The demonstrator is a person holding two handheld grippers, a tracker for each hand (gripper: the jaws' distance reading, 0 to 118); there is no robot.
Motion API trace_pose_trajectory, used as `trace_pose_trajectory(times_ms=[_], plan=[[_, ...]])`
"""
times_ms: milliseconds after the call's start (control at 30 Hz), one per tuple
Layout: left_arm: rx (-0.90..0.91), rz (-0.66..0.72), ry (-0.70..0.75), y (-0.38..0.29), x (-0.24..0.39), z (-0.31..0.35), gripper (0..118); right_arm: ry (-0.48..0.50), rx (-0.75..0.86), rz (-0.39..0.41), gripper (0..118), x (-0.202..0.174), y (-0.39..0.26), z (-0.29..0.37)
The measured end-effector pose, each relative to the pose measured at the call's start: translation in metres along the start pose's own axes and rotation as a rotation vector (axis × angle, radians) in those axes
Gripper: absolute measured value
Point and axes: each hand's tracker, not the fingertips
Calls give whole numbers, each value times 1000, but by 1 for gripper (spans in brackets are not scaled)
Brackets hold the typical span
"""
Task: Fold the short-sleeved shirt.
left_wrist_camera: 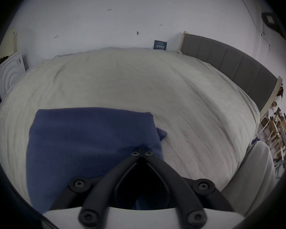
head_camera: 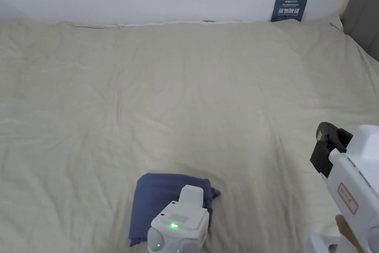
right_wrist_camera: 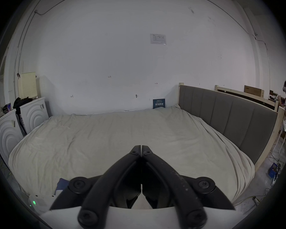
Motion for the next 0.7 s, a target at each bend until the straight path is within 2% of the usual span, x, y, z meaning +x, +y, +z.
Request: trace_pose_trajectory(times_ms=[167,300,433,600,700], plan=[[-23,-17,-14,-1,13,-8,0,-1,-9,1,1,1,-1,0],[49,-4,-18,9,-1,14,0,9,4,11,1,-2,3,6],[191,-37,-16,36,-16,61,0,23,21,12,1,-8,8,8],[363,-91,56,72,-37,119,0,56,62,12,1,-24,15,10],[452,-78,117,92,-54,146,0,76,93,18,1,-37,19,10]])
